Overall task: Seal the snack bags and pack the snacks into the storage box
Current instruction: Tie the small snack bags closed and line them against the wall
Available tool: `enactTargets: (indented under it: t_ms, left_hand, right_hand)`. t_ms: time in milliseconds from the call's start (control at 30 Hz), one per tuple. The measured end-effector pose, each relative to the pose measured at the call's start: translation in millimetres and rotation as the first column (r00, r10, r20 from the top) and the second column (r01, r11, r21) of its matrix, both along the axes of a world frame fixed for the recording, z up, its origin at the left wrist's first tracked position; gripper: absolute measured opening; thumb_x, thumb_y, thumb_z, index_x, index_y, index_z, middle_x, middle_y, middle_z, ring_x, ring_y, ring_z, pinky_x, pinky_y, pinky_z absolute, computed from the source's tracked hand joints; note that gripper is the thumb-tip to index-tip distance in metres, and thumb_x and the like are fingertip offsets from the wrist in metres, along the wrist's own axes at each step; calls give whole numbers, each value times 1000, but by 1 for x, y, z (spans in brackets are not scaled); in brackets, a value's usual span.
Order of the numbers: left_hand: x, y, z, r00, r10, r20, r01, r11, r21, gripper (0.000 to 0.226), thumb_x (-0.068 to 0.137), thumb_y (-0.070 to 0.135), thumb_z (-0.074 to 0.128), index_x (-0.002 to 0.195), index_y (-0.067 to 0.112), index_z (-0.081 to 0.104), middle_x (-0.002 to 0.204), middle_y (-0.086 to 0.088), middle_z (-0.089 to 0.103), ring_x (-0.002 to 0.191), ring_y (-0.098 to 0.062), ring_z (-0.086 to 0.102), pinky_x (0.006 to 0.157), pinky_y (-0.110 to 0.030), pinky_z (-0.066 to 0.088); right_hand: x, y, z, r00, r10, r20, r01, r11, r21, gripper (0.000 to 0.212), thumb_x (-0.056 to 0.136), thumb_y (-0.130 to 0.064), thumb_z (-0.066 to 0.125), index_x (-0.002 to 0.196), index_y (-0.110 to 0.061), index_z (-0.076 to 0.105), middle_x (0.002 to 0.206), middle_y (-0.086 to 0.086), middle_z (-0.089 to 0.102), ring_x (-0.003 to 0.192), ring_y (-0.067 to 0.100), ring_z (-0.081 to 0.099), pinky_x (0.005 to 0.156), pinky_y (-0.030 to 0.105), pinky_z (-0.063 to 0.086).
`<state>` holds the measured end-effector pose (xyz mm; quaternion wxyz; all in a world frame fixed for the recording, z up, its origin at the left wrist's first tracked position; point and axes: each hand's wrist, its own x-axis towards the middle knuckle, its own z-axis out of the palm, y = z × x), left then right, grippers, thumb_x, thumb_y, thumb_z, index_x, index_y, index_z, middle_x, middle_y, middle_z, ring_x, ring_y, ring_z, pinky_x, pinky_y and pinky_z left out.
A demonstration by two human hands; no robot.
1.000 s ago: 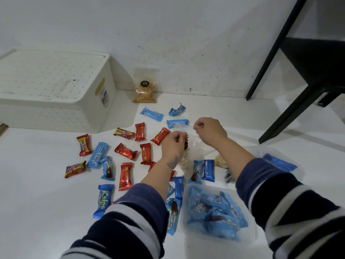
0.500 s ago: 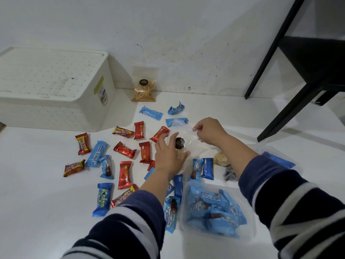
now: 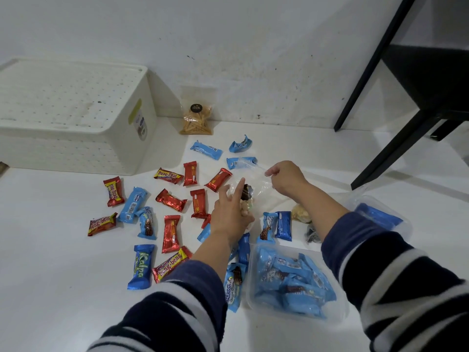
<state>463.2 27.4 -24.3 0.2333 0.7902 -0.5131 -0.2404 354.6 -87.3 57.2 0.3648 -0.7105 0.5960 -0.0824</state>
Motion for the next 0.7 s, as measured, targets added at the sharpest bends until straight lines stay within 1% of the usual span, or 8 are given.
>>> enactTargets:
  t_ms: [67, 167, 267, 333, 467, 600, 667, 700]
  left_hand:
    - [-1, 0, 0, 1000, 2, 8, -2, 1000, -7, 97, 78, 24, 73, 148, 42, 8, 154, -2, 12, 121, -28, 48, 92, -43, 51]
    - [-1, 0, 1, 1000, 14, 17, -14, 1000, -1, 97, 79, 26, 74, 149, 40, 8, 154, -3, 13, 123, -29, 47, 93, -42, 51]
    - [-1, 0, 2, 999, 35, 23, -35, 999, 7, 96, 79, 30, 73, 149, 39, 8, 154, -4, 14, 125, -29, 46, 96, -41, 49]
    - [-2, 1, 3, 998, 47, 28, -48, 999, 13, 96, 79, 32, 72, 149, 39, 8, 153, -4, 15, 125, -29, 46, 96, -42, 49]
    - [-2, 0, 3, 997, 40, 66, -41, 999, 19, 95, 80, 35, 72, 149, 39, 8, 152, -5, 15, 124, -29, 46, 96, -42, 50]
    - [0, -1, 3, 999, 24, 41, -26, 999, 36, 99, 78, 41, 73, 149, 39, 5, 152, -4, 15, 126, -28, 45, 97, -43, 49]
    - [-1, -1, 4, 998, 59, -10, -59, 998, -14, 96, 78, 50, 69, 148, 38, 5, 151, -3, 21, 120, -24, 52, 93, -45, 51]
    - [-2, -2, 6, 992, 105, -75, -111, 990, -84, 89, 81, 52, 65, 148, 37, 8, 150, -1, 28, 115, -21, 55, 92, -46, 52]
  right_hand:
    - [1, 2, -1, 1000, -12, 14, 12, 1000, 4, 39, 90, 6, 40, 116, -5, 66, 127, 12, 60, 113, 27, 58, 92, 29, 46]
    - [1, 2, -5, 985, -101, 137, 91, 993, 79, 39, 90, 5, 40, 116, -7, 66, 108, 10, 61, 95, 22, 56, 82, 29, 48]
    - [-1, 2, -10, 903, -288, 319, 219, 947, 235, 27, 91, -2, 53, 116, -4, 64, 83, 1, 59, 76, 17, 58, 90, 34, 54]
    - [-4, 5, -16, 855, -373, 361, 275, 915, 295, 22, 91, -8, 59, 111, -1, 65, 75, 2, 59, 68, 14, 58, 91, 35, 55]
    - [-4, 9, -21, 858, -380, 345, 297, 916, 271, 9, 91, -15, 60, 88, -9, 66, 68, 3, 62, 79, 22, 62, 93, 44, 54]
    - [-2, 8, -17, 898, -325, 295, 275, 940, 200, 23, 91, -17, 56, 69, -24, 60, 71, -1, 60, 87, 22, 62, 93, 43, 53]
    - [-3, 6, -16, 908, -304, 289, 259, 948, 182, 24, 91, -18, 55, 68, -26, 59, 72, -2, 60, 88, 21, 61, 93, 41, 53]
    - [-5, 6, -15, 914, -286, 286, 240, 953, 186, 22, 92, -19, 55, 71, -25, 59, 72, -2, 60, 87, 20, 60, 91, 39, 53]
